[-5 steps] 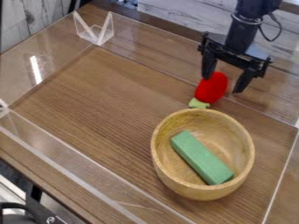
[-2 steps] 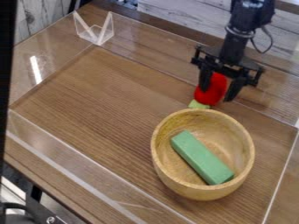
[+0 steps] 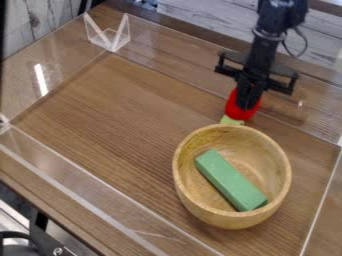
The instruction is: Move the red object to the left side of the table
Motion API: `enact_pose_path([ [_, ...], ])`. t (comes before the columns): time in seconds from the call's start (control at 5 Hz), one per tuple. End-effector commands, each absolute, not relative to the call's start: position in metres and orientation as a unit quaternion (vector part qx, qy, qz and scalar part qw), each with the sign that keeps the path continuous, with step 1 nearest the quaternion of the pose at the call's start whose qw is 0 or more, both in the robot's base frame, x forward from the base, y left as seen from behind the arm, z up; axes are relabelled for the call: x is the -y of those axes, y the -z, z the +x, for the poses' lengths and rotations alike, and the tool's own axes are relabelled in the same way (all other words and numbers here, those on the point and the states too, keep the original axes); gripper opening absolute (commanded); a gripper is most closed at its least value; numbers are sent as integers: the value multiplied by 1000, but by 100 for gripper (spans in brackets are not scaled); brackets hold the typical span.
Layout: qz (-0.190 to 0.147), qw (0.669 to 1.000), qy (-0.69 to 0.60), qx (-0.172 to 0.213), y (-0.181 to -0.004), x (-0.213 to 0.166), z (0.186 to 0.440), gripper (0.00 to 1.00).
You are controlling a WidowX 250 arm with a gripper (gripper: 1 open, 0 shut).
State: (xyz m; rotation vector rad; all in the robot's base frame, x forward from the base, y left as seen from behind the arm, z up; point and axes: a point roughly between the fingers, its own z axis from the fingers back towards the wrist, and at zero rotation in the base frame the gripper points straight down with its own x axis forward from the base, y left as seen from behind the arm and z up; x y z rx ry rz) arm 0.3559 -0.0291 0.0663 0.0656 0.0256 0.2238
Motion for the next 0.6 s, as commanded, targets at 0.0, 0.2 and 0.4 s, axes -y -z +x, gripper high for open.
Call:
enact_pose_path([
  [0.0, 13, 990, -131, 48, -129, 11, 349, 0],
  [0.2, 5, 985, -160, 58, -155, -25, 334, 0],
  [0.4, 7, 982, -182, 59, -156, -60, 317, 0],
])
